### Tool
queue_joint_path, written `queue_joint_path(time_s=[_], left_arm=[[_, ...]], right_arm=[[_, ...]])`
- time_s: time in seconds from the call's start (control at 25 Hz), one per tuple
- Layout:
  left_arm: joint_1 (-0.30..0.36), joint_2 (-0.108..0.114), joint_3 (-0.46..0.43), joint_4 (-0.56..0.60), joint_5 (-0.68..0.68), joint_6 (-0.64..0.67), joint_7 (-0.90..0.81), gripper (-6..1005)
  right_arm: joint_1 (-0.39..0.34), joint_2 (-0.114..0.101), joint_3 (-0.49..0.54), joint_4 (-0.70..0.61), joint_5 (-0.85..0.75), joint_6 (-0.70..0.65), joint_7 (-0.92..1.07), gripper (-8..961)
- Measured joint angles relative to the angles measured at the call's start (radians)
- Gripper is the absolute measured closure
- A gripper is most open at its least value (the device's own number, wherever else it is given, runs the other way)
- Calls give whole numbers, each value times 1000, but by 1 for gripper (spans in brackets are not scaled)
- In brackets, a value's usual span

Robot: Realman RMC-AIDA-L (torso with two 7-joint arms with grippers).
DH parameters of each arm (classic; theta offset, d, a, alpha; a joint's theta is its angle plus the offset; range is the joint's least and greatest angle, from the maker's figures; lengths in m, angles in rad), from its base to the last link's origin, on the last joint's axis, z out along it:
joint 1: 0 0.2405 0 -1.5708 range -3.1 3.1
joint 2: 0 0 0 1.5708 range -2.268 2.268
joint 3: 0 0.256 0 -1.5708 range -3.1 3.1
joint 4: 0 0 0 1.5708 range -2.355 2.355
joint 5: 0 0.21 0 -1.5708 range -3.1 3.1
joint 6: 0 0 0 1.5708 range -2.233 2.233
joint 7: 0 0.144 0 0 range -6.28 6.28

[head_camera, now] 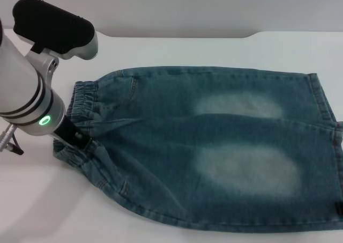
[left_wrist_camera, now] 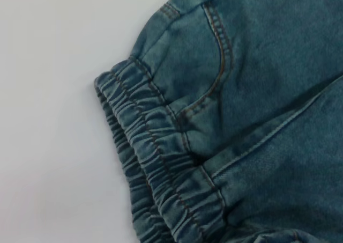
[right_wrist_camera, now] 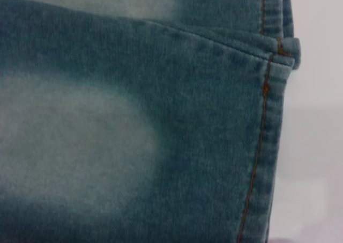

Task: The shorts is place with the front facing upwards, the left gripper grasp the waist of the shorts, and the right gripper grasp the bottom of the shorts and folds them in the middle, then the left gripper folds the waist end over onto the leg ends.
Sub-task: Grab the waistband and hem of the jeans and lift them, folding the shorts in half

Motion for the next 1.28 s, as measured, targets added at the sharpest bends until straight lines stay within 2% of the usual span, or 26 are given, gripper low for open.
queue_joint_path(time_s=[0.84, 1.08, 1.28], left_arm=[[-10, 0, 0, 8, 0, 2, 15, 972], [-5, 0, 0, 8, 0, 2, 27, 973], [3, 0, -2, 0, 0, 4, 27, 972]], right_arm=[[13, -5, -3, -35, 39, 1, -12, 267], [13, -6, -12, -32, 44, 3, -21, 498], [10, -6, -12, -19, 66, 4, -39, 729]])
